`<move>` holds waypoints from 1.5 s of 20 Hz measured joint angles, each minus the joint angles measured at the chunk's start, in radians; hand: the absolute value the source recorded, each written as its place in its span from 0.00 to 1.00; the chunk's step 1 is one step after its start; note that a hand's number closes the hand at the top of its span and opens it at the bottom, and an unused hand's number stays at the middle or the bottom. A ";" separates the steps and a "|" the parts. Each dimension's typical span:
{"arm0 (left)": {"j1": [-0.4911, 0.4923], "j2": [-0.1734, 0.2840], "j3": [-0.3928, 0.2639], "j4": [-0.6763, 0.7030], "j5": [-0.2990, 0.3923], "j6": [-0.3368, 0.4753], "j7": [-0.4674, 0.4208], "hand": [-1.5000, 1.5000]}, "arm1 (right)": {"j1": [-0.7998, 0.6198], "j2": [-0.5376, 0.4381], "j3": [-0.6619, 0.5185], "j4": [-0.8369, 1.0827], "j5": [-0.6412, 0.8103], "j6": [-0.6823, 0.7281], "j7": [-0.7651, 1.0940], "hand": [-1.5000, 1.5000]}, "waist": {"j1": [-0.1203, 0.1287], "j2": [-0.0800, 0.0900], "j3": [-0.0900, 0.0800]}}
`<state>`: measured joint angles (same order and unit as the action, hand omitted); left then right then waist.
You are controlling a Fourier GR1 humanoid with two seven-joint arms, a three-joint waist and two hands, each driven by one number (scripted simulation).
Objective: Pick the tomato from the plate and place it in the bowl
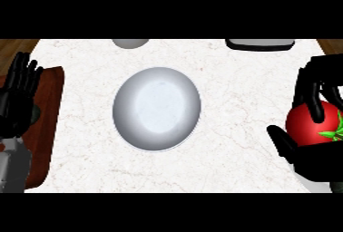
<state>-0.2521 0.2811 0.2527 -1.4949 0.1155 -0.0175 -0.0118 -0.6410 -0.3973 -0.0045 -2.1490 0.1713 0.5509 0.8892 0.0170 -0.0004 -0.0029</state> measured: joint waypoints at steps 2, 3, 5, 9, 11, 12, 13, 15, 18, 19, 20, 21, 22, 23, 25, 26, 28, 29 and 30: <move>0.001 0.004 0.002 -0.008 0.003 -0.003 0.007 0.50 | -0.045 0.042 0.071 0.046 0.037 -0.021 0.021 1.00 | 0.000 0.000 0.000; -0.008 0.003 -0.001 -0.004 -0.001 0.000 0.008 0.50 | -0.077 0.063 0.103 0.087 0.060 -0.031 0.027 1.00 | 0.001 0.001 0.000; -0.022 0.011 0.003 -0.003 0.001 0.000 0.020 0.50 | -0.127 0.106 0.149 0.159 0.092 -0.047 0.036 1.00 | 0.000 0.001 0.001; -0.022 0.007 -0.001 -0.005 -0.003 0.004 0.021 0.50 | -0.172 0.208 0.243 0.269 0.176 -0.089 0.045 1.00 | -0.002 0.001 0.002; -0.007 -0.003 -0.004 -0.022 -0.002 0.009 0.025 0.50 | -0.172 0.255 0.291 0.326 0.231 -0.118 0.035 1.00 | -0.001 0.001 0.002; -0.007 -0.003 -0.003 -0.024 -0.002 0.011 0.027 0.50 | -0.170 0.272 0.305 0.365 0.257 -0.138 0.013 1.00 | -0.002 0.001 0.002; -0.014 -0.009 -0.011 -0.029 -0.007 0.018 0.038 0.50 | -0.166 0.287 0.321 0.405 0.286 -0.160 -0.008 1.00 | -0.002 0.002 0.002; -0.012 -0.011 -0.013 -0.026 -0.009 0.018 0.034 0.50 | -0.181 0.318 0.352 0.475 0.348 -0.194 -0.017 1.00 | -0.003 0.002 0.002; -0.007 -0.004 -0.007 -0.025 -0.007 0.011 0.028 0.50 | -0.158 0.351 0.408 0.582 0.442 -0.262 -0.051 1.00 | -0.003 0.003 0.002; 0.000 -0.002 -0.007 -0.037 -0.005 0.009 0.034 0.50 | -0.149 0.361 0.416 0.613 0.460 -0.282 -0.052 1.00 | -0.003 0.003 0.002; -0.005 -0.004 -0.009 -0.041 -0.007 0.015 0.043 0.50 | -0.146 0.366 0.408 0.654 0.476 -0.306 -0.061 1.00 | -0.003 0.003 0.002; -0.010 -0.006 -0.009 -0.028 -0.012 0.016 0.031 0.50 | -0.140 0.373 0.423 0.687 0.481 -0.345 -0.051 0.00 | -0.003 0.004 0.003; -0.009 -0.012 -0.011 -0.016 -0.015 0.018 0.018 0.50 | -0.134 0.378 0.435 0.720 0.481 -0.387 -0.049 0.00 | -0.002 0.004 0.002; -0.020 -0.010 -0.008 -0.004 -0.018 0.021 0.013 0.50 | -0.135 0.382 0.433 0.764 0.476 -0.427 -0.064 0.00 | -0.001 0.005 0.002; -0.015 -0.011 -0.010 -0.022 -0.011 0.016 0.023 0.50 | -0.137 0.388 0.433 0.823 0.443 -0.495 -0.076 0.00 | 0.002 0.005 0.003; -0.012 -0.011 -0.010 -0.026 -0.010 0.015 0.025 0.50 | -0.134 0.390 0.439 0.856 0.424 -0.539 -0.094 0.00 | 0.005 0.005 0.003; -0.016 0.001 -0.001 -0.007 -0.003 0.001 0.014 0.50 | -0.125 0.393 0.424 0.890 0.376 -0.603 -0.146 0.00 | 0.005 0.007 0.003; -0.013 -0.002 -0.003 -0.012 -0.002 -0.001 0.014 0.50 | -0.111 0.394 0.426 0.896 0.354 -0.641 -0.174 0.00 | 0.005 0.006 0.003; -0.015 0.003 0.000 -0.013 0.000 -0.002 0.018 0.50 | -0.107 0.394 0.425 0.909 0.332 -0.684 -0.204 0.00 | 0.007 0.006 0.003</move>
<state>-0.2667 0.2836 0.2528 -1.5080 0.1158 -0.0192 0.0060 -0.7482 -0.0030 0.4207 -1.2395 0.5033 -0.1327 0.6857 0.0241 0.0060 0.0003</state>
